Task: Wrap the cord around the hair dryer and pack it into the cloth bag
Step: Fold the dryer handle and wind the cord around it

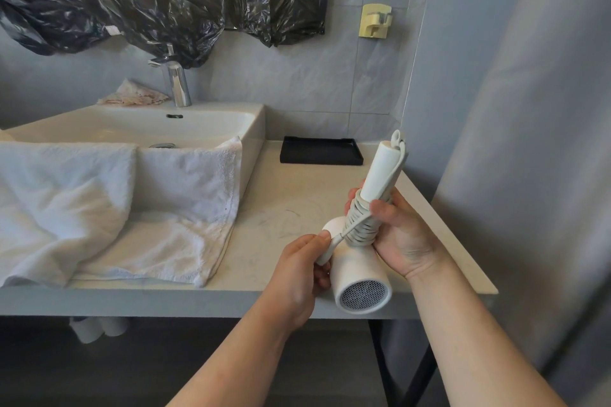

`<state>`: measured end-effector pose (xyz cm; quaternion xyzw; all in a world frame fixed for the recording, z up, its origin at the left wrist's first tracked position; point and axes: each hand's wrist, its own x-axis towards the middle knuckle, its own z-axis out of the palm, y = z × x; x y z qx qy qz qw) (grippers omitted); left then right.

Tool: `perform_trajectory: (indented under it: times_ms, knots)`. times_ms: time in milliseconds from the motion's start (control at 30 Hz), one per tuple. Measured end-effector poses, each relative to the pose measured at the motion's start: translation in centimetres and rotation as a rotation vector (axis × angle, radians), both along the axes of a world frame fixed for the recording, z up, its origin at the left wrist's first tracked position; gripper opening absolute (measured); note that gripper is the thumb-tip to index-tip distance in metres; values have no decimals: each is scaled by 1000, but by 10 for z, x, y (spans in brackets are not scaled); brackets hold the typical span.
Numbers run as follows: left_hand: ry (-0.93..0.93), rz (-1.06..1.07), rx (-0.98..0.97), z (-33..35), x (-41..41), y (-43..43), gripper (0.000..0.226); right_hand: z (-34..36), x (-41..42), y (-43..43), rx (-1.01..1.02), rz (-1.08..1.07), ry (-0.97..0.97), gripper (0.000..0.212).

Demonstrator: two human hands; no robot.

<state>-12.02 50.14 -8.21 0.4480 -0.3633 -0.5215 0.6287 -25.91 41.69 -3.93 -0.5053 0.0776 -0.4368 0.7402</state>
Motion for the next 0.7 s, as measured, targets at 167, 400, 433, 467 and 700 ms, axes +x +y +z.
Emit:
perform_trajectory:
  times_ms: [167,400,433,467,700]
  knots:
    - [16,-9,5,0,0,2,36,2,1,1,12,-7,5,41]
    - [22,-10,14,1,0,0,34,4,-2,2,-105,-43,88,34]
    - [17,-13,11,1,0,-2,31,4,-3,1,-106,-61,101,40]
    - [14,-18,11,2,-1,-3,28,3,-4,1,-106,-77,107,43]
    - [-56,8,47,4,-3,0,30,0,-8,3,-64,-67,86,50]
